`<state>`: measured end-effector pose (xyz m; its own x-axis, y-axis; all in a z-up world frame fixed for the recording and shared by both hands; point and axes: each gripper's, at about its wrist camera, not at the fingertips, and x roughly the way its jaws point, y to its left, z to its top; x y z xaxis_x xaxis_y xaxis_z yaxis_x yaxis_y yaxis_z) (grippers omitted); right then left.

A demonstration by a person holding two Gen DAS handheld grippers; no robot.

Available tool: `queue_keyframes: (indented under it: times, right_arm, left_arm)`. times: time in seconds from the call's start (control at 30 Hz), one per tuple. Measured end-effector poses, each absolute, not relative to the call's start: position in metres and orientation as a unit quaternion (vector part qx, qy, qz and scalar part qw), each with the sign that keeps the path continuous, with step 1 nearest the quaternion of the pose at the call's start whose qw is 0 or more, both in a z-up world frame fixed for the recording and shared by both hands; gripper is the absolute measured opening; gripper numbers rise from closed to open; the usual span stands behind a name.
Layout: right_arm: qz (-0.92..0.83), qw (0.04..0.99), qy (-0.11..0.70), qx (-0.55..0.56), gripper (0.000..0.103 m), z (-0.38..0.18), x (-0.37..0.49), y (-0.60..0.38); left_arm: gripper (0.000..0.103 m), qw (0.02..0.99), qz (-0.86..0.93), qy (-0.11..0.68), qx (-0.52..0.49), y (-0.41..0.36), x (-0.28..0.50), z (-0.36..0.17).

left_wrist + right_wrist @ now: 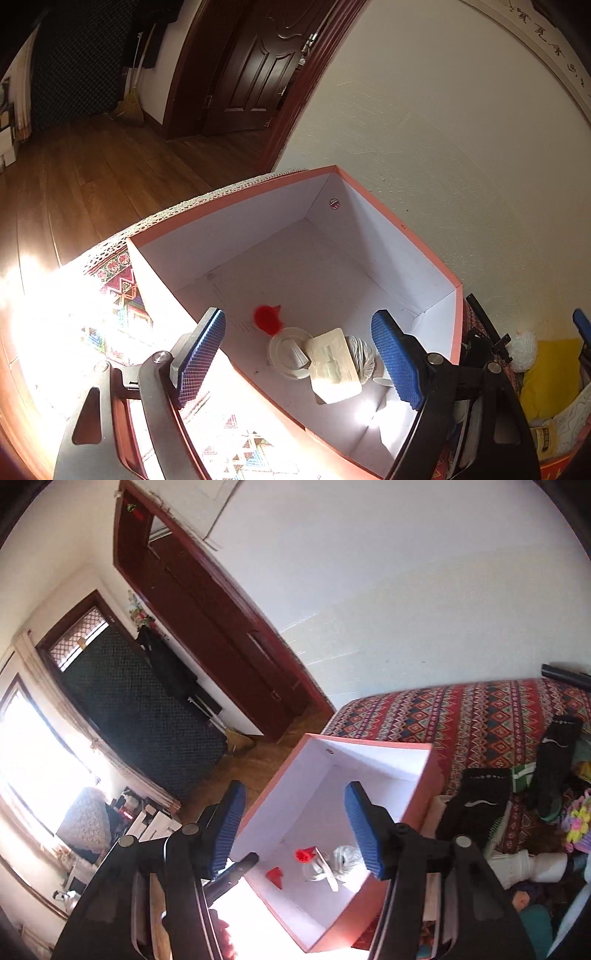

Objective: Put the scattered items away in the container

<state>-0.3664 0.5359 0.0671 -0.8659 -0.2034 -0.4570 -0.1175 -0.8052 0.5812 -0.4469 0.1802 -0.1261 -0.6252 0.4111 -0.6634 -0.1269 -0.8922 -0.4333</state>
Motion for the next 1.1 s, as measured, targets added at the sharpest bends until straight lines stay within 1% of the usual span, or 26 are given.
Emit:
queue_keyframes:
  times: [0.13, 0.27, 0.37, 0.5, 0.57, 0.67, 0.8, 0.9, 1.0, 1.03, 1.07, 1.1]
  right_arm:
    - [-0.904, -0.030, -0.330, 0.270, 0.055, 0.045, -0.335, 0.575]
    - [-0.891, -0.058, -0.353, 0.281, 0.055, 0.023, -0.314, 0.605]
    - [-0.881, -0.071, -0.369, 0.286, 0.055, 0.007, -0.303, 0.622]
    - [-0.862, -0.094, -0.397, 0.301, 0.055, -0.024, -0.294, 0.647]
    - [-0.847, -0.106, -0.419, 0.310, 0.055, -0.043, -0.290, 0.662]
    - [-0.823, -0.138, -0.446, 0.324, 0.055, -0.072, -0.284, 0.686]
    - [-0.789, -0.160, -0.478, 0.351, 0.055, -0.112, -0.286, 0.713]
    - [-0.771, -0.152, -0.500, 0.363, 0.052, -0.137, -0.299, 0.725]
    - [-0.773, -0.156, -0.483, 0.381, 0.051, -0.148, -0.319, 0.731]
    - [-0.773, -0.161, -0.474, 0.390, 0.041, -0.151, -0.324, 0.732]
    - [-0.774, -0.167, -0.465, 0.396, 0.033, -0.154, -0.327, 0.733]
    - [-0.775, -0.170, -0.460, 0.399, 0.020, -0.157, -0.327, 0.735]
  left_arm:
    - [0.081, 0.148, 0.886, -0.181, -0.401, 0.176, -0.445, -0.123]
    - [0.081, 0.165, 0.898, -0.154, -0.379, 0.195, -0.432, -0.108]
    - [0.081, 0.208, 0.903, -0.118, -0.356, 0.231, -0.409, -0.092]
    - [0.081, 0.309, 0.887, -0.051, -0.339, 0.311, -0.363, -0.087]
    - [0.081, 0.368, 0.863, -0.031, -0.344, 0.352, -0.341, -0.097]
    - [0.081, 0.411, 0.837, 0.016, -0.361, 0.409, -0.315, -0.125]
    - [0.081, 0.419, 0.820, 0.097, -0.377, 0.468, -0.311, -0.167]
    - [0.081, 0.405, 0.831, 0.146, -0.352, 0.492, -0.324, -0.183]
    - [0.081, 0.433, 0.822, 0.182, -0.323, 0.511, -0.334, -0.192]
    - [0.081, 0.445, 0.814, 0.192, -0.321, 0.516, -0.338, -0.196]
    - [0.081, 0.457, 0.804, 0.204, -0.320, 0.522, -0.338, -0.201]
    - [0.081, 0.470, 0.795, 0.215, -0.319, 0.526, -0.337, -0.206]
